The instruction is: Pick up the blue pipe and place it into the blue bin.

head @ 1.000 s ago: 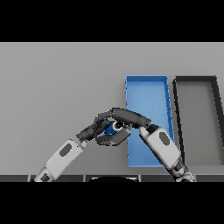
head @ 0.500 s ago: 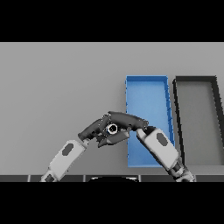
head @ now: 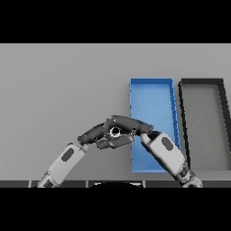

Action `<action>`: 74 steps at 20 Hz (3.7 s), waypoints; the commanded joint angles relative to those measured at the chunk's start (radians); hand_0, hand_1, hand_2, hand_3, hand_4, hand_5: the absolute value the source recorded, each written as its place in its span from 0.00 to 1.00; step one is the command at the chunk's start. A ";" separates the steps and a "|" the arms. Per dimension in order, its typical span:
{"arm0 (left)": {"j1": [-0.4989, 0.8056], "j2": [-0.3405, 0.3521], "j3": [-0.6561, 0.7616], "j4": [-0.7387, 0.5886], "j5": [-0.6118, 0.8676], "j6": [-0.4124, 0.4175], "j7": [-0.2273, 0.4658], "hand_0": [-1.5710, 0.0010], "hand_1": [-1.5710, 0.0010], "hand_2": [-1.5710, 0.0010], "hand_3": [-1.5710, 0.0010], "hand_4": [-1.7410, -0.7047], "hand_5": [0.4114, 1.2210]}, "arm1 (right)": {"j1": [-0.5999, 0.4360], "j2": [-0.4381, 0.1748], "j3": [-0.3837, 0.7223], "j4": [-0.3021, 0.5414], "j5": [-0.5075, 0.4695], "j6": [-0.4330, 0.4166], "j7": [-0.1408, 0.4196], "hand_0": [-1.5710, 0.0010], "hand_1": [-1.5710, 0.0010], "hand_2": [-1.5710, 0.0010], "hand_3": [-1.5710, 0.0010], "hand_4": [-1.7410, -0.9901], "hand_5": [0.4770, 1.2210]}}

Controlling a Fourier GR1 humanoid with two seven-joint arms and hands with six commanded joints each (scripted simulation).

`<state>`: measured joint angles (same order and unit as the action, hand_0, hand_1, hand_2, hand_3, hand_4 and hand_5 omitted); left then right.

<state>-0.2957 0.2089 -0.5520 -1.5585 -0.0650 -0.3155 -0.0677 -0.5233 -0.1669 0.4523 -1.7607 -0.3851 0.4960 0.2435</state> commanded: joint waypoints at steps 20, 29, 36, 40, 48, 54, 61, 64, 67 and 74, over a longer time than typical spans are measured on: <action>0.006 -0.035 0.019 0.038 0.013 0.024 0.136 1.00 1.00 1.00 1.00 0.80 0.13 | -0.130 -0.038 -0.096 -0.035 -0.324 -0.121 0.202 0.00 0.00 0.00 0.00 0.14 1.00; 0.027 -0.008 0.015 -0.006 0.019 0.011 0.100 1.00 1.00 1.00 1.00 0.80 0.11 | -0.474 -0.205 -0.314 0.079 -0.572 -0.345 0.186 0.00 0.00 0.00 0.00 0.02 0.86; 0.027 -0.012 0.026 0.001 0.044 -0.001 0.139 1.00 1.00 1.00 1.00 0.80 0.09 | -0.484 -0.333 -0.368 0.379 -0.445 -0.413 0.176 0.00 0.00 0.00 0.00 0.00 0.88; 0.028 -0.002 0.034 0.000 0.044 0.001 0.132 1.00 1.00 1.00 1.00 0.82 0.09 | -0.350 -0.344 -0.344 0.429 -0.415 -0.440 0.177 0.00 0.00 0.00 0.00 0.00 0.87; 0.029 -0.008 0.030 0.012 0.035 0.007 0.118 1.00 1.00 1.00 1.00 0.83 0.06 | -0.094 -0.368 -0.238 0.374 -0.413 -0.578 0.340 0.00 0.00 0.00 0.00 0.00 0.87; 0.036 -0.018 0.023 0.005 0.041 0.005 0.144 1.00 1.00 1.00 1.00 0.83 0.05 | -0.029 -0.432 -0.040 0.447 -0.470 -0.637 0.366 0.00 0.07 0.11 0.29 0.26 0.88; 0.038 -0.014 0.026 -0.001 0.043 0.008 0.150 1.00 1.00 1.00 1.00 0.82 0.05 | -0.149 -0.572 0.288 0.526 -0.651 -0.635 0.351 0.78 0.81 0.81 0.85 0.71 0.74; 0.038 -0.009 0.027 -0.008 0.043 0.007 0.145 1.00 1.00 1.00 1.00 0.82 0.05 | -0.174 -0.584 0.354 0.542 -0.556 -0.598 0.360 0.89 0.90 0.90 0.92 0.79 0.55; 0.034 -0.023 0.021 -0.007 0.040 0.013 0.152 1.00 1.00 1.00 1.00 0.81 0.05 | -0.184 -0.567 0.384 0.576 -0.492 -0.581 0.306 0.94 0.95 0.95 0.96 0.82 0.43; 0.030 -0.031 0.026 0.020 0.038 0.014 0.142 1.00 1.00 1.00 1.00 0.80 0.06 | -0.177 -0.567 0.376 0.584 -0.489 -0.603 0.286 0.99 0.99 0.99 0.99 0.82 0.28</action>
<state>-0.2653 0.1777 -0.5267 -1.5387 -0.0267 -0.3013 0.0762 -0.7001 -0.7341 0.8282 -1.1768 -0.8736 -0.1071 0.5294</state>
